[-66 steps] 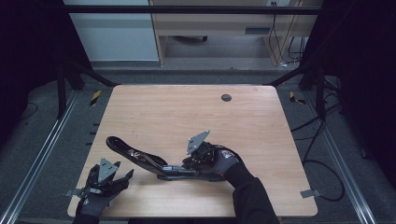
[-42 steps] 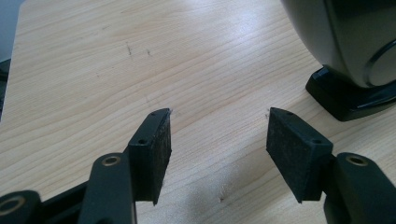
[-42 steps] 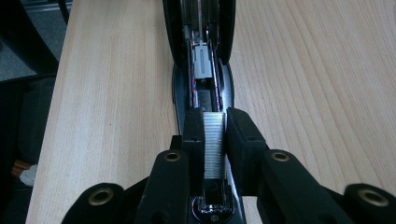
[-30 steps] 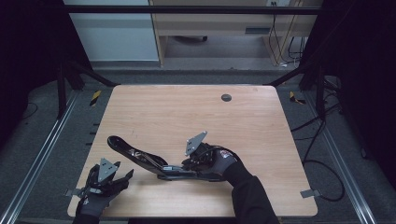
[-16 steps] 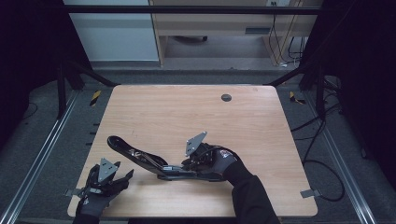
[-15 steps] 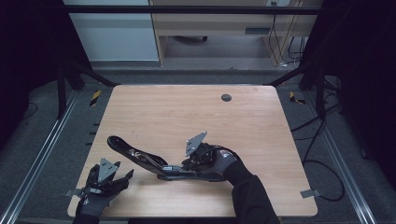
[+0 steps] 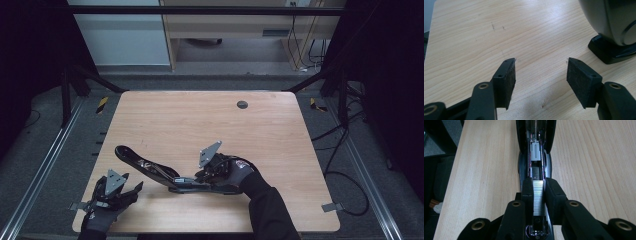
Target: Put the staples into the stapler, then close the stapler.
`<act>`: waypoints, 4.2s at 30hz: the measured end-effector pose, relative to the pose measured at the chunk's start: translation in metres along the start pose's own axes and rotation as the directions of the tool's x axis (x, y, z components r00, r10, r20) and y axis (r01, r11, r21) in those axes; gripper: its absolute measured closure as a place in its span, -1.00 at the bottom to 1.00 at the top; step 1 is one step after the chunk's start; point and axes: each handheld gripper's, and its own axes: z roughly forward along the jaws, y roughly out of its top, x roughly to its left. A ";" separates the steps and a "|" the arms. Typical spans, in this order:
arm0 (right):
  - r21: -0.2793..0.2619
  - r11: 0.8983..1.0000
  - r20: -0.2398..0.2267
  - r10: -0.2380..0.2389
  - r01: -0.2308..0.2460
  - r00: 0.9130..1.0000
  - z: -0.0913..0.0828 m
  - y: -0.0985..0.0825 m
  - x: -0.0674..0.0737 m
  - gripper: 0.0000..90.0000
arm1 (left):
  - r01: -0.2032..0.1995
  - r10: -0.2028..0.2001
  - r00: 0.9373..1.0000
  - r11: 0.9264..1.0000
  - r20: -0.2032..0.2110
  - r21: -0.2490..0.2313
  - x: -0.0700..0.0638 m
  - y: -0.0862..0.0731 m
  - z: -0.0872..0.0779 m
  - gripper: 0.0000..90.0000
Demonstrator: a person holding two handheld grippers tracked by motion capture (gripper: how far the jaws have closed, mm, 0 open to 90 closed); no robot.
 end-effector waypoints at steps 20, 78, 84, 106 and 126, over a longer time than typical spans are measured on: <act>0.007 1.000 0.001 -0.001 0.001 1.000 0.002 0.000 0.000 0.65 | 0.001 -0.001 1.000 1.000 0.002 0.002 0.000 0.000 0.000 -0.12; -0.402 0.802 0.428 0.592 -0.442 0.684 -0.084 -0.106 0.043 0.38 | 0.059 -0.047 0.994 0.991 0.095 -0.122 -0.008 0.011 -0.024 -0.20; -0.405 0.796 0.432 0.601 -0.450 0.673 -0.084 -0.112 0.053 0.39 | 0.056 -0.042 0.994 0.989 0.100 -0.139 -0.009 0.013 -0.028 -0.21; -0.381 0.800 0.409 0.596 -0.464 0.691 -0.067 -0.117 0.074 0.59 | 0.054 -0.034 0.993 0.983 0.116 -0.176 -0.019 0.027 -0.040 -0.24; -0.360 0.799 0.383 0.597 -0.481 0.705 -0.059 -0.112 0.077 0.68 | 0.067 -0.046 0.994 0.973 0.102 -0.223 -0.008 0.053 -0.040 -0.25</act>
